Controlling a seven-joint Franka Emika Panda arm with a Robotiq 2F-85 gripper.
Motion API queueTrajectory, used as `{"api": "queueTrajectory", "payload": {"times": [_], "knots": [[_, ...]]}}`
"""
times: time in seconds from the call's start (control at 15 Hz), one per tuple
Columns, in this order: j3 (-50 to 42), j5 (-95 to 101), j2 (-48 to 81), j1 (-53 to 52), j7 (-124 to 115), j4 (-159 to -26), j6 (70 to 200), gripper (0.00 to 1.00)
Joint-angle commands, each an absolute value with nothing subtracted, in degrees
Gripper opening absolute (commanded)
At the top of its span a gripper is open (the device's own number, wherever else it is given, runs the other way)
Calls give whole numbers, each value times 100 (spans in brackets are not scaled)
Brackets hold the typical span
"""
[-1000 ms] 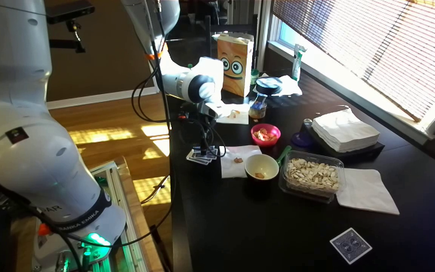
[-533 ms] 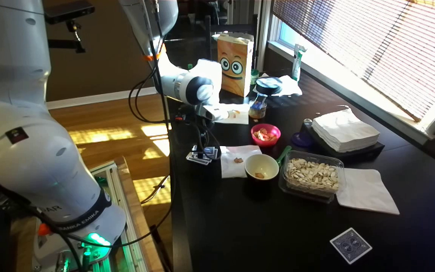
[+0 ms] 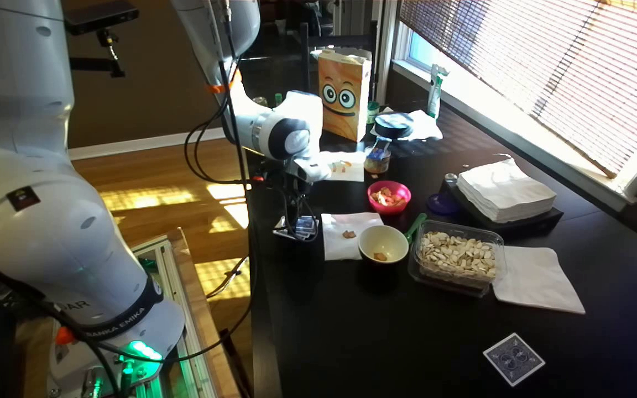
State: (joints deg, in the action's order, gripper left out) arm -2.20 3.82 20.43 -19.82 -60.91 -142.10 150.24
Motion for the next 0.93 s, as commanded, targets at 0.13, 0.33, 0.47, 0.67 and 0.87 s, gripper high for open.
{"api": "queueTrajectory", "payload": {"times": [0.13, 0.33, 0.47, 0.67, 0.87], "knots": [[-225, 444, 1995, -1923, -6318, -14428, 15402, 100], [-253, 387, 1889, -1919, -6466, -14561, 15596, 100], [-265, 338, 1851, -1911, -6582, -14639, 15692, 100], [-263, 288, 1820, -1886, -6736, -14756, 15724, 100], [-264, 289, 1768, -1857, -6878, -14853, 15725, 100]]}}
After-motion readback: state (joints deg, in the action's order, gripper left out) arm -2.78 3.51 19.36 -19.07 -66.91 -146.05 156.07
